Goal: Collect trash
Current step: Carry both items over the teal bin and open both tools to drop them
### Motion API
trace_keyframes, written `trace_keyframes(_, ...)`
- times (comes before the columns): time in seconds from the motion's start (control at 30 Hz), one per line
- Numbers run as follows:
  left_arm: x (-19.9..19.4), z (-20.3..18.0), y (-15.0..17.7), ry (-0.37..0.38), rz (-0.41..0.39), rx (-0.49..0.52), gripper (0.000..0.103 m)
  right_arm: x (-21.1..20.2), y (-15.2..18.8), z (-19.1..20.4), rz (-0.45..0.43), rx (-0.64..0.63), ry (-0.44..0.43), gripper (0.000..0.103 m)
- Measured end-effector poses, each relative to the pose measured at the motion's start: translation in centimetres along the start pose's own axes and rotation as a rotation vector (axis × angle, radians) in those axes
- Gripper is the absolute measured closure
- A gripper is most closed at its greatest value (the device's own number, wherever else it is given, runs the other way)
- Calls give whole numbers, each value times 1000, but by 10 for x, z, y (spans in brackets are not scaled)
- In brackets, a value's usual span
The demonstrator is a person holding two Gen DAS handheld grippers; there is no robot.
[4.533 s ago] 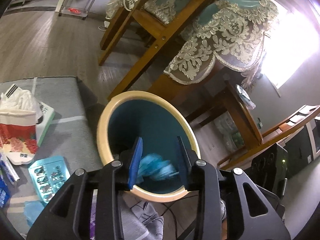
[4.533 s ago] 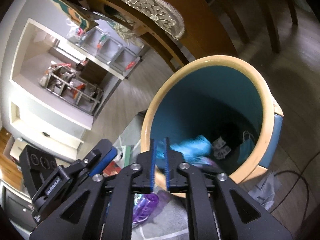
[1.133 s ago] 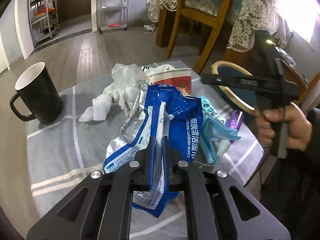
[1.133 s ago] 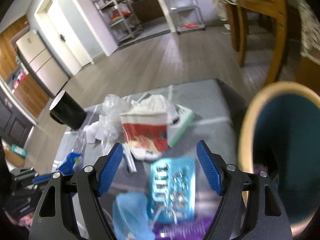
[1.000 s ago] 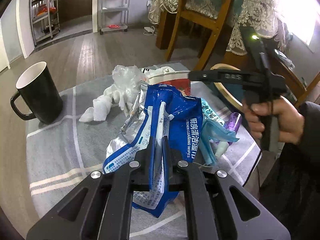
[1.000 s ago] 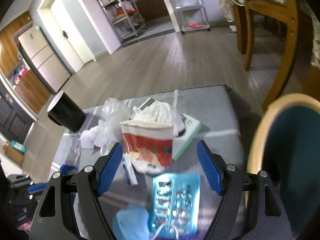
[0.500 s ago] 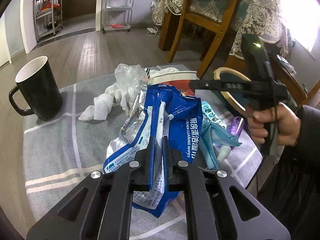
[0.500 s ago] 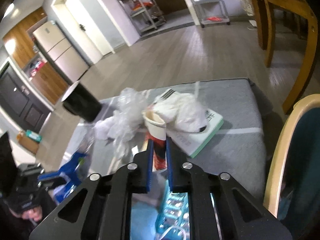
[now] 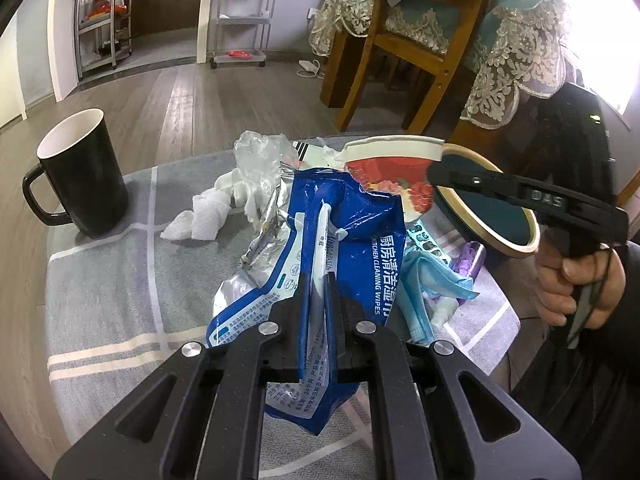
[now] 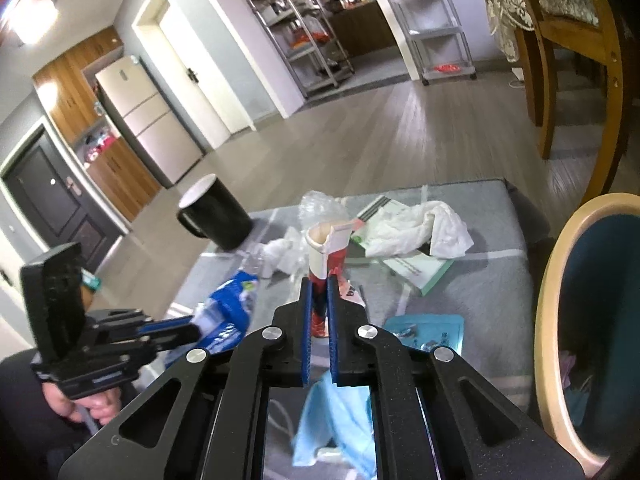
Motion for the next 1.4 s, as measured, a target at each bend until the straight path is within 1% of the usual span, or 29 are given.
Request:
trace_keyframes(0.2,-4,-2,0,8,-16,1,96,-25,4,-2,-44,26,21,95)
trace_keyframes(0.43,-5,-7,-3,32,-25,-4,96,-54,12,-19,-96,96,90,95)
trace_keyframes(0.53,-4,-12,-5,32,-19,-1,96,-62,13,-23,-110,111,107,95)
trace_keyframes(0.73,-8,-27,-15,33,-33,12,96,-75,17,-29,-131,137,132,95)
trace_keyframes(0.83,-9,-37,-22,35,-39,24,96,-81,14,-33,-151,152,143,95)
trace_keyframes(0.93,-8,-44,-31,44,-47,30,96,-92,10,-37,-187,160,174,95)
trace_keyframes(1.03,-4,-54,-43,59,-55,43,96,-97,11,-45,-201,182,203,95)
trace_keyframes(1.4,37,-103,-81,140,-58,93,96,-114,13,-83,-227,262,301,95)
Point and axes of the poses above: each gripper's, at about its wrist camera, not at the fingertips, and x roughly the way its jaws point, z to its left, y to its underside, the point moved 8 cm from there along x, roughly the way its jaws point, and after that the axes turned 15 degrees about y, right-handed, at the moved point
